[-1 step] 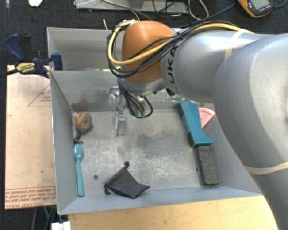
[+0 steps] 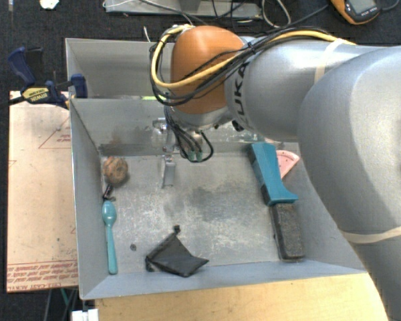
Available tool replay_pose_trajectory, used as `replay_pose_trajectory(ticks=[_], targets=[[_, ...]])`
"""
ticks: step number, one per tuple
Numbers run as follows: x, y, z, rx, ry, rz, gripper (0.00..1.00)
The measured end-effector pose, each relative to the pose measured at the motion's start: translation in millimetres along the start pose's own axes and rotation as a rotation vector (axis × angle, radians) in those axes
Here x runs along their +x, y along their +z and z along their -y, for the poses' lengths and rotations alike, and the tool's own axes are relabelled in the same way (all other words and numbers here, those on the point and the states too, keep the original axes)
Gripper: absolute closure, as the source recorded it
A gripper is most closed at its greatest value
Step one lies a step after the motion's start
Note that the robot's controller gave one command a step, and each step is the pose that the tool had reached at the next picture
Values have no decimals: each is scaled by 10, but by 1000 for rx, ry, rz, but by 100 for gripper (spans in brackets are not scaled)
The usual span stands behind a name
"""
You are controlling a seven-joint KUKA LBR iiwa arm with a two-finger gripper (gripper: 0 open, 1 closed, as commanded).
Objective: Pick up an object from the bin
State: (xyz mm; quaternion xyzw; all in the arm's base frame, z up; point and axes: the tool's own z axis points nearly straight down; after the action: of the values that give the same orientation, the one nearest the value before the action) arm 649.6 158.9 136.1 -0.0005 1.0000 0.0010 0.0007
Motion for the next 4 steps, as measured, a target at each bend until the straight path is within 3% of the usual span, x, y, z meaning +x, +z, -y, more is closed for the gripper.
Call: replay_pose_trajectory(ticks=[1, 2, 3, 4], targets=[[276, -165, -188, 0, -62, -2, 0], [366, -444, -224, 2, -76, -10, 0], [196, -728, -25, -2, -289, 1, 0], [812, -81, 57, -2, -505, 5, 0]])
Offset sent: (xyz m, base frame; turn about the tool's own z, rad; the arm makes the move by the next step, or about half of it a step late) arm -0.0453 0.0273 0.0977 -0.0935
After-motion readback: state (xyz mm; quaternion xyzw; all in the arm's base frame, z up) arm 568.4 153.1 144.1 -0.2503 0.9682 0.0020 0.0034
